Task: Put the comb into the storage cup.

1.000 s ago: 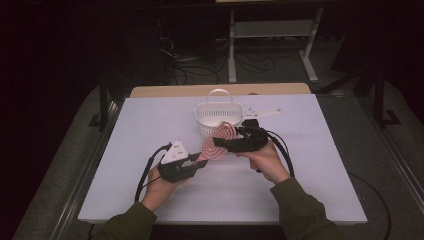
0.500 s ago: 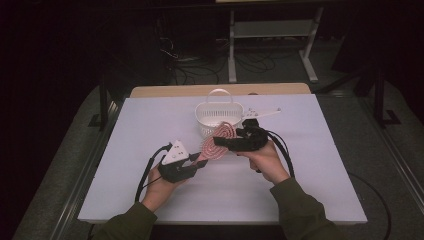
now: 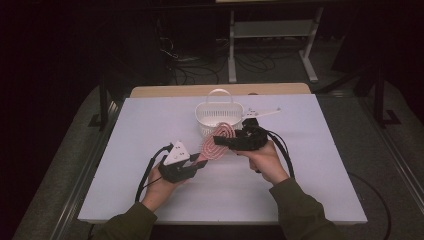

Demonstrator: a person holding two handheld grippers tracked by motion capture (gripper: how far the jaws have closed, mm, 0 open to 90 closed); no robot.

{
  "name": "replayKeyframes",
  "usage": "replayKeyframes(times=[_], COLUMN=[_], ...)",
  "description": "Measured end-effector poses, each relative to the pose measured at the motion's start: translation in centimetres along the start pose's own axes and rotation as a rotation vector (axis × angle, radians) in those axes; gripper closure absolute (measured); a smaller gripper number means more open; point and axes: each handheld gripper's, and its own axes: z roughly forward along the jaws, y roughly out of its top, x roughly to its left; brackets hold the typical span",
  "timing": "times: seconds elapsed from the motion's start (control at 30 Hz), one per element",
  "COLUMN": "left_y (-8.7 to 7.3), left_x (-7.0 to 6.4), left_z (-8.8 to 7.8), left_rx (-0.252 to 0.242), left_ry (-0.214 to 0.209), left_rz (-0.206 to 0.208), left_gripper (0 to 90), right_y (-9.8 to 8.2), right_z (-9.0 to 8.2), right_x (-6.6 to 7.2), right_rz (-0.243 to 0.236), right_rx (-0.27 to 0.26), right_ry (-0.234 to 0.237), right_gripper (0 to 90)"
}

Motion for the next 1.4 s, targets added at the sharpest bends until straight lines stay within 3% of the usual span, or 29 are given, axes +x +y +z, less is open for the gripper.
replayKeyframes(times=[0.23,0.9,1.4], left_y=[-0.05,-0.13,-0.27], left_x=[-0.02,-0.05,0.14], left_z=[0.09,0.25,0.33], left_rx=[0.009,0.016,0.017], left_ry=[0.003,0.0,-0.013], left_rz=[0.013,0.029,0.021], left_gripper=[70.5,70.8,67.9], right_y=[0.01,0.04,-0.06], right_z=[-0.03,-0.16,-0.13], right_x=[0.08,0.02,0.0], right_rz=[0.0,0.026,0.027], right_rx=[0.002,-0.02,-0.032], right_ry=[0.009,0.089,0.104], right_gripper=[56.7,63.2,63.5])
